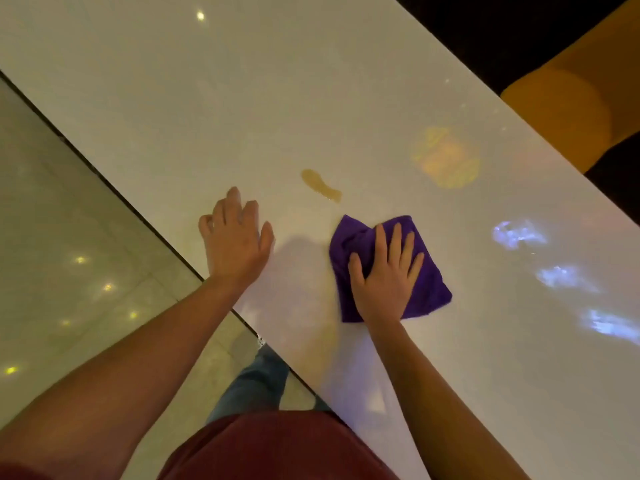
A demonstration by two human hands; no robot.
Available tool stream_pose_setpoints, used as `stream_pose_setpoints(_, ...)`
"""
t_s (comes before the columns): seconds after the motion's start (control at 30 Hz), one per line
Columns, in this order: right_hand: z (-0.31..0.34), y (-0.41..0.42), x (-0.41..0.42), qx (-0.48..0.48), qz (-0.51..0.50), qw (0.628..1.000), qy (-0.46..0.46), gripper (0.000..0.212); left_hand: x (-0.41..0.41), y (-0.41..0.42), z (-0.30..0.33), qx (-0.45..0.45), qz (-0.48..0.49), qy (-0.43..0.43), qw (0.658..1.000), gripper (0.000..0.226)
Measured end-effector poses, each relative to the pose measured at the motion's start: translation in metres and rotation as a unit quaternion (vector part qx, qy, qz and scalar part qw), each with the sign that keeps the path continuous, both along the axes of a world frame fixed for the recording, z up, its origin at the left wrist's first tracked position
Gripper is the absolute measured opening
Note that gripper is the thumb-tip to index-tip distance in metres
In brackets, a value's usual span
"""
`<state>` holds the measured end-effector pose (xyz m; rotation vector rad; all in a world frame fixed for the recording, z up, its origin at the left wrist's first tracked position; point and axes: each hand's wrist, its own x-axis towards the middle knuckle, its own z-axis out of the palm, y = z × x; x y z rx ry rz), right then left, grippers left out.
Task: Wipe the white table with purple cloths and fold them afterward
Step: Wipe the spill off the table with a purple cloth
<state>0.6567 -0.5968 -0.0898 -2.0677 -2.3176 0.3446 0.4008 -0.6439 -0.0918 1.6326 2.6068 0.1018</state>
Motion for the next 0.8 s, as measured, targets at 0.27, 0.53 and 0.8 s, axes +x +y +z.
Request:
stream_pose_setpoints(0.27,-0.002,-0.007,-0.051,-0.034,0.013,0.998,-0.05,0.077,-0.149,0.077,-0.009,-0.023,0.08,-0.012,0.996,0.059)
stream_pose_setpoints(0.53,-0.011,0.1,-0.133,0.004,-0.024,0.998,-0.061,0.083,-0.157,0.084,-0.017,0.007,0.115,-0.044,0.992,0.069)
stream_pose_setpoints(0.8,-0.01,0.239,-0.208,0.017,-0.014,0.999,-0.045,0.087,-0.162,0.086,-0.021,0.016,0.108,-0.021,0.994,0.065)
